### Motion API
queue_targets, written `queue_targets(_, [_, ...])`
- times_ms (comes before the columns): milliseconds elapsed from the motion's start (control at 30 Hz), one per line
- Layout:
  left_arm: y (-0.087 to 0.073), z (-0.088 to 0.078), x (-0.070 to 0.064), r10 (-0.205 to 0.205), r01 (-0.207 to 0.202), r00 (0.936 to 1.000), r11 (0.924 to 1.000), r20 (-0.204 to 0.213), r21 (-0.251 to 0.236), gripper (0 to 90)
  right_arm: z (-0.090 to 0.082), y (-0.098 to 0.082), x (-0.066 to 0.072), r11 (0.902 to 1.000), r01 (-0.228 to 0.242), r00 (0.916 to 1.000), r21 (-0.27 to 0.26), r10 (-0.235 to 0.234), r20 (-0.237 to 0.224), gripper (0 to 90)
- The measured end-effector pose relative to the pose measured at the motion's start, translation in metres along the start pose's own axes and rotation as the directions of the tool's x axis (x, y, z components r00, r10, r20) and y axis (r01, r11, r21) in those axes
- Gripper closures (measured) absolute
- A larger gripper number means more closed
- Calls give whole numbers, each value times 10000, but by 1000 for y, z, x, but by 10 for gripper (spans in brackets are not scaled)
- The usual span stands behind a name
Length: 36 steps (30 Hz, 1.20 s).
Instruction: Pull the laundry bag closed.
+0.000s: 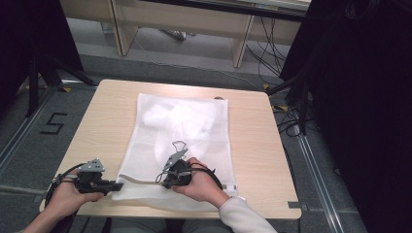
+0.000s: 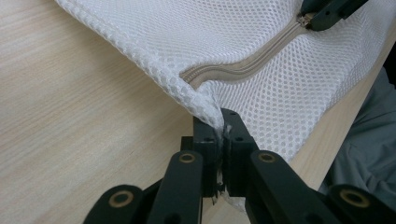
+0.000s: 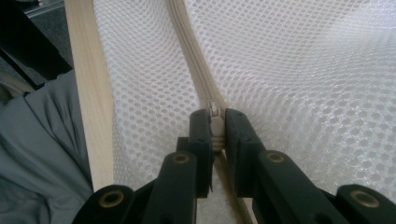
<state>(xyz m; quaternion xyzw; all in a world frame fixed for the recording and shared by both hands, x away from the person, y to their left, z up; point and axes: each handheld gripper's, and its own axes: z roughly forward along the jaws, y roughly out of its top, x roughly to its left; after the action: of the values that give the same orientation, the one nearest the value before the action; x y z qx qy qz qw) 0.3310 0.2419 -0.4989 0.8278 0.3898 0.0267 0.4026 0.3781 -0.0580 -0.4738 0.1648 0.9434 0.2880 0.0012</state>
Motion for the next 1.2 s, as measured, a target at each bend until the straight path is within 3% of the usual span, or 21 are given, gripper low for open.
queue_targets(200, [0,0,0,-1,1,10000,10000,-5,-2,856,-2,-1,-1,10000,23,10000,-54,-23,42,824])
queue_targets(300, [0,0,0,-3,3,10000,10000,-15,-10,856,-4,-3,-1,9998,-188,9998,-7,188,64,824])
queue_targets(467, [0,0,0,-8,8,10000,10000,-12,5,856,-5,-5,-4,9999,4,10000,-111,-3,70,824])
queue_targets(1200, [0,0,1,26,-25,10000,10000,-74,34,856,-12,-9,-7,9998,-174,9998,-99,175,136,824])
